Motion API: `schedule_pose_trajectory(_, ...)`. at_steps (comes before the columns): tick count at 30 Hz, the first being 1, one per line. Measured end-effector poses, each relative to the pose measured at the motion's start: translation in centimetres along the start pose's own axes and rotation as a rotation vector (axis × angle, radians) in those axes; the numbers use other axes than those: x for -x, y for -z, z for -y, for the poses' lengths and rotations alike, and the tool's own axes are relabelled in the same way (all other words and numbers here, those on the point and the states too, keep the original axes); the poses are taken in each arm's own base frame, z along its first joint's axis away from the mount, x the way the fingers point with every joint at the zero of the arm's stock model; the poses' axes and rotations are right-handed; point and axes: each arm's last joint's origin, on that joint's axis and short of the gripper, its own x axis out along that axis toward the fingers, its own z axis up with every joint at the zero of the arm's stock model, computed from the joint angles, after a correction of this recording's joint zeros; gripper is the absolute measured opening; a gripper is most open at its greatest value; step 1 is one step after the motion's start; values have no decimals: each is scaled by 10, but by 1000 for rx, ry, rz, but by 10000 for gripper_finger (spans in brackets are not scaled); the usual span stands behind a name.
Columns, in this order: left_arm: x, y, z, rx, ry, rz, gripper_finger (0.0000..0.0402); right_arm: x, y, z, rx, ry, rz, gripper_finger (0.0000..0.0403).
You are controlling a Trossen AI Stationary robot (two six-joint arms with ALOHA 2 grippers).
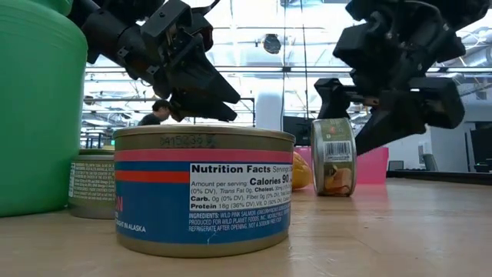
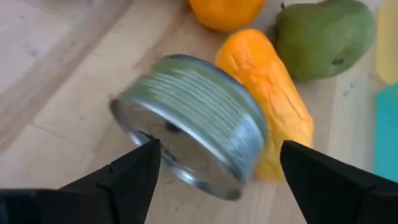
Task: Pick & Place Food Item
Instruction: Put the right green tuna can into the red bin
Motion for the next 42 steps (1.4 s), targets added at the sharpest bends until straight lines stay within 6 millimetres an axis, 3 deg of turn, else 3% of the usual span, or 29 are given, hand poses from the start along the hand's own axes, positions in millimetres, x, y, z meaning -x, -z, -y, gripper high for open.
schedule_pose_trajectory(7, 0, 0, 1, -3, 3, -2, 227, 0, -2, 1, -81, 95, 0, 312)
schedule_pose_trajectory(12, 0, 0, 1, -2, 2, -2, 227, 1, -8, -3, -3, 21, 72, 312)
schedule_pose_trajectory(19, 0, 0, 1, -2, 3, -1, 227, 2, -16, -3, 102, 49, 142, 312)
schedule_pose_trajectory(29, 0, 0, 0, -2, 3, -1, 227, 1, -11, 8, 58, -12, 150, 312)
schedule_pose_trajectory(39, 0, 0, 0, -4, 3, -1, 227, -26, 0, 7, 61, -82, 142, 312)
schedule_pose_trajectory(42, 0, 0, 0, -4, 2, -2, 227, -25, 0, 6, 73, -81, 148, 305)
